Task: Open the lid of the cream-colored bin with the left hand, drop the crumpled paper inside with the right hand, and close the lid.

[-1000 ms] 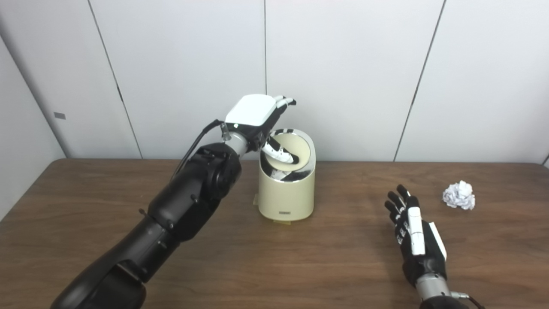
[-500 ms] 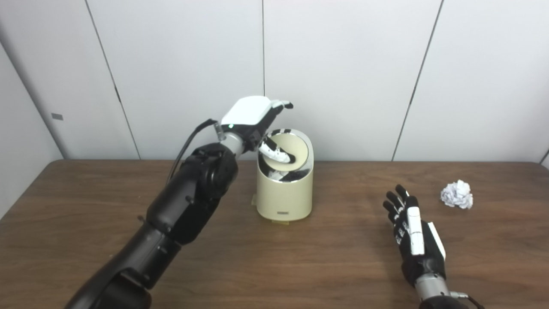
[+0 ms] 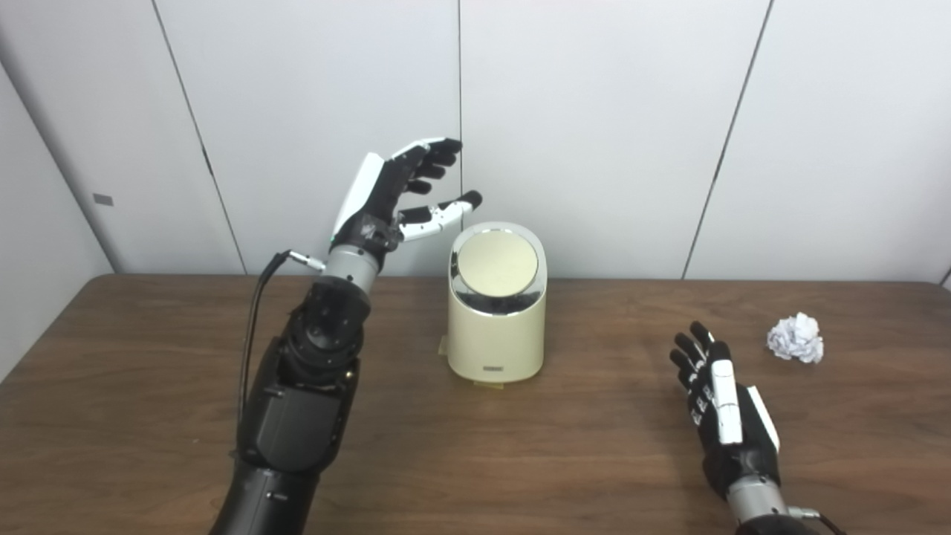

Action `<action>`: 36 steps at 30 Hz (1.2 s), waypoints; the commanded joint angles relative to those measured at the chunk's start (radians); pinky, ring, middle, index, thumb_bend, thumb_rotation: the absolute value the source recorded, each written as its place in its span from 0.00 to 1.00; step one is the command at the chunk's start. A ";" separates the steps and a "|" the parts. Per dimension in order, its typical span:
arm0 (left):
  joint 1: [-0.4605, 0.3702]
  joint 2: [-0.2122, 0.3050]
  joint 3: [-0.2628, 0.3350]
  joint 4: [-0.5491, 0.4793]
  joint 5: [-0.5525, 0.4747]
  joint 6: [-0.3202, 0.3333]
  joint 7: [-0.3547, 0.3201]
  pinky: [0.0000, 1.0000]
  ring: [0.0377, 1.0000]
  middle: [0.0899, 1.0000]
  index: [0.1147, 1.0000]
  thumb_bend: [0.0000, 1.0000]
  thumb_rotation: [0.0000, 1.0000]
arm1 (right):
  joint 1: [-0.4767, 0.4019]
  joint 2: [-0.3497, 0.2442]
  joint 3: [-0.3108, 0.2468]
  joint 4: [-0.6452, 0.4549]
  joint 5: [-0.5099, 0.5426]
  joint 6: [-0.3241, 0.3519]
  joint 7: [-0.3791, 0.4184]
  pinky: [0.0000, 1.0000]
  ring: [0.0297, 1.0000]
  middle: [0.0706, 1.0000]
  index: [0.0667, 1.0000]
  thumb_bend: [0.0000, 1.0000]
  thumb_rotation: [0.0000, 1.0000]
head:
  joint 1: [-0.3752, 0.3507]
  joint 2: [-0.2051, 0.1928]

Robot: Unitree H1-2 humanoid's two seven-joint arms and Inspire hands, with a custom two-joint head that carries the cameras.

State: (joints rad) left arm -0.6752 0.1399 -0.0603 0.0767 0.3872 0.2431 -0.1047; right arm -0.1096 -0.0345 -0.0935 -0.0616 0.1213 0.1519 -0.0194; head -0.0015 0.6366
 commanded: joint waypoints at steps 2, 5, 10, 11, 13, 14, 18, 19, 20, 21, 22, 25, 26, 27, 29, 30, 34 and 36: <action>-0.052 0.018 -0.029 0.009 0.023 -0.060 0.030 0.80 0.81 0.80 0.81 0.71 0.06 | -0.027 0.002 0.003 -0.036 0.003 -0.023 0.007 1.00 0.93 0.93 0.97 0.65 0.97 | -0.001 0.000; -0.062 0.031 -0.058 0.027 0.045 -0.065 0.036 0.78 0.81 0.81 0.81 0.77 0.01 | -0.025 0.001 0.007 -0.040 -0.002 -0.020 0.005 1.00 0.93 0.93 0.96 0.66 0.98 | -0.006 0.003; -0.094 0.058 -0.112 0.044 0.105 -0.021 0.011 0.76 0.83 0.82 0.83 0.85 0.00 | -0.023 -0.003 0.008 -0.041 -0.002 -0.022 0.007 1.00 0.94 0.94 0.97 0.66 0.98 | -0.007 0.001; -0.102 0.062 -0.123 0.046 0.117 -0.007 0.002 0.77 0.83 0.83 0.84 0.87 0.00 | -0.023 -0.003 0.007 -0.040 -0.001 -0.022 0.007 1.00 0.94 0.94 0.97 0.66 0.98 | -0.007 0.002; -0.124 0.071 -0.150 0.051 0.147 0.027 -0.024 0.78 0.84 0.83 0.86 0.90 0.00 | -0.023 -0.003 0.008 -0.036 -0.001 -0.025 0.007 1.00 0.94 0.94 0.97 0.66 0.98 | -0.006 0.001; -0.134 0.073 -0.161 0.054 0.159 0.047 -0.037 0.78 0.85 0.85 0.87 0.92 0.00 | -0.023 -0.003 0.008 -0.035 -0.002 -0.026 0.007 1.00 0.93 0.94 0.97 0.66 0.99 | -0.006 0.000; -0.184 0.074 -0.209 0.072 0.211 0.117 -0.076 0.77 0.88 0.88 0.89 0.97 0.00 | -0.026 0.002 0.012 -0.033 -0.010 -0.026 0.001 1.00 0.93 0.93 0.97 0.67 0.98 | -0.007 -0.002; -0.197 0.071 -0.217 0.078 0.217 0.136 -0.084 0.77 0.88 0.89 0.89 0.97 0.00 | -0.027 0.003 0.013 -0.033 -0.012 -0.026 0.000 1.00 0.93 0.93 0.97 0.67 0.98 | -0.008 -0.001; -0.210 0.066 -0.226 0.086 0.223 0.153 -0.090 0.75 0.89 0.89 0.90 0.98 0.00 | -0.027 0.004 0.014 -0.032 -0.014 -0.027 -0.002 1.00 0.93 0.93 0.97 0.67 0.98 | -0.008 -0.001; -0.222 0.065 -0.238 0.097 0.234 0.158 -0.092 0.74 0.89 0.90 0.90 0.98 0.00 | -0.028 0.005 0.014 -0.033 -0.017 -0.026 -0.005 1.00 0.93 0.93 0.97 0.67 0.98 | -0.008 -0.002; -0.231 0.066 -0.251 0.109 0.247 0.150 -0.086 0.73 0.89 0.91 0.90 0.98 0.00 | -0.028 0.006 0.015 -0.032 -0.017 -0.027 -0.005 1.00 0.92 0.93 0.97 0.67 0.99 | -0.008 -0.003; -0.241 0.078 -0.294 0.146 0.293 0.092 -0.041 0.73 0.87 0.90 0.90 0.98 0.00 | -0.028 0.007 0.016 -0.026 -0.018 -0.034 -0.006 1.00 0.93 0.93 0.97 0.67 0.99 | -0.010 -0.005; -0.242 0.080 -0.304 0.155 0.306 0.075 -0.027 0.74 0.86 0.90 0.89 0.97 0.00 | -0.028 0.006 0.016 -0.023 -0.020 -0.038 -0.006 1.00 0.93 0.93 0.97 0.67 0.99 | -0.010 -0.005; -0.242 0.084 -0.316 0.165 0.323 0.052 -0.012 0.74 0.86 0.90 0.89 0.97 0.00 | -0.027 0.005 0.017 -0.022 -0.021 -0.040 -0.005 1.00 0.93 0.93 0.97 0.67 0.99 | -0.010 -0.007; -0.244 0.092 -0.334 0.179 0.349 0.021 0.004 0.72 0.85 0.90 0.90 0.95 0.00 | -0.029 0.004 0.016 -0.017 -0.022 -0.046 -0.004 1.00 0.93 0.94 0.98 0.66 1.00 | -0.010 -0.009; -0.247 0.097 -0.349 0.185 0.370 0.011 0.007 0.73 0.85 0.90 0.90 0.94 0.00 | -0.030 0.004 0.016 -0.014 -0.023 -0.048 -0.005 1.00 0.93 0.94 0.98 0.66 1.00 | -0.011 -0.011; -0.259 0.111 -0.397 0.212 0.451 -0.038 0.034 0.72 0.85 0.90 0.90 0.96 0.00 | -0.035 0.010 0.015 -0.010 -0.027 -0.052 -0.011 1.00 0.93 0.94 0.98 0.68 0.98 | -0.016 -0.012; -0.264 0.130 -0.439 0.224 0.513 -0.083 0.062 0.70 0.84 0.88 0.89 0.98 0.00 | -0.036 0.016 0.017 -0.015 -0.028 -0.047 -0.015 1.00 0.93 0.94 0.97 0.69 0.96 | -0.015 -0.008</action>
State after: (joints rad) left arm -0.8692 0.2515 -0.4872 0.3073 0.8474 0.1987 -0.0781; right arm -0.1089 -0.0259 -0.0766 -0.0543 0.0958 0.1489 -0.0334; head -0.0154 0.6274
